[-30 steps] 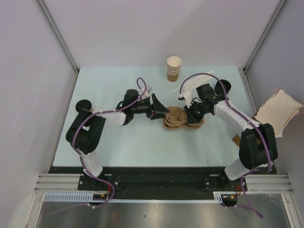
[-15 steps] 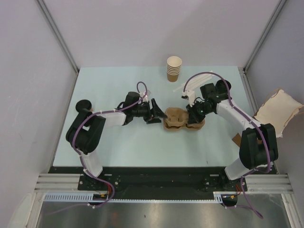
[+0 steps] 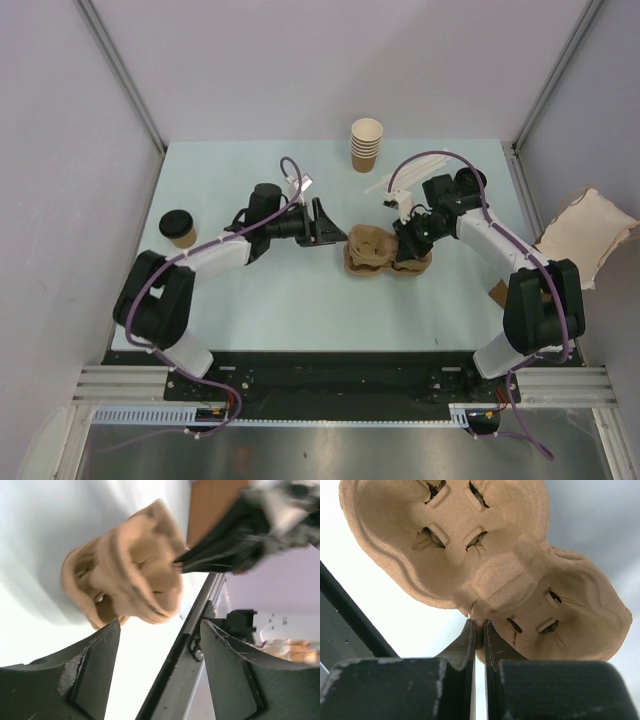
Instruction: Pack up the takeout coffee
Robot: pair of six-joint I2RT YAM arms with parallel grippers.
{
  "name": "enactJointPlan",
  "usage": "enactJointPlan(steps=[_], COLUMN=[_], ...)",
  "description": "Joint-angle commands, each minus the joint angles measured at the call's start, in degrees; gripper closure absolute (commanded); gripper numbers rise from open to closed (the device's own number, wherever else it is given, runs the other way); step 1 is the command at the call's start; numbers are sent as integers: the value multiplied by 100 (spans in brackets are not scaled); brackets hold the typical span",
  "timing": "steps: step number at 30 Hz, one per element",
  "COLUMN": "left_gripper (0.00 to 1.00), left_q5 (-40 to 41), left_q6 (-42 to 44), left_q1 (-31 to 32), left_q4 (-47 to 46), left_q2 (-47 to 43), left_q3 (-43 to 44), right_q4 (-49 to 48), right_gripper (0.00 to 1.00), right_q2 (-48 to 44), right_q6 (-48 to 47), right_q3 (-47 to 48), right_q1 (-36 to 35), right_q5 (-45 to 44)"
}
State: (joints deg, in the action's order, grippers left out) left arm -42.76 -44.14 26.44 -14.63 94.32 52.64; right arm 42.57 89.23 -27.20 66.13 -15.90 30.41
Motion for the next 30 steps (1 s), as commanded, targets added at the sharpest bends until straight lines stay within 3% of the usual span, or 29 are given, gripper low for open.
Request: enactJointPlan(steps=[1,4,11,19,24,30], left_gripper=[29,29,29,29,29,29], left_q5=[-57,66,119,102,93,93], left_q6=[1536,1925,2014,1901,1865,1821], left_q1=[-7,-7,125,134,134,134], left_q4=[583,1084,1147,1024,971,918], left_q2=[-818,-837,-766,-758,-775,-766], left_q3=[334,440,414,282,238,194], right_q4=[6,-3,-29,-108,-143,-213], right_gripper=[92,86,74,75,67,66], right_q2=[59,94,217,261,288,323], right_q6=[101,127,145,215,233,215], right_q3=[216,216,216,216,216,216], right_q1=[-27,-62,-97,-124,-203,-343], right_q5=[88,61,52,0,-167,-466])
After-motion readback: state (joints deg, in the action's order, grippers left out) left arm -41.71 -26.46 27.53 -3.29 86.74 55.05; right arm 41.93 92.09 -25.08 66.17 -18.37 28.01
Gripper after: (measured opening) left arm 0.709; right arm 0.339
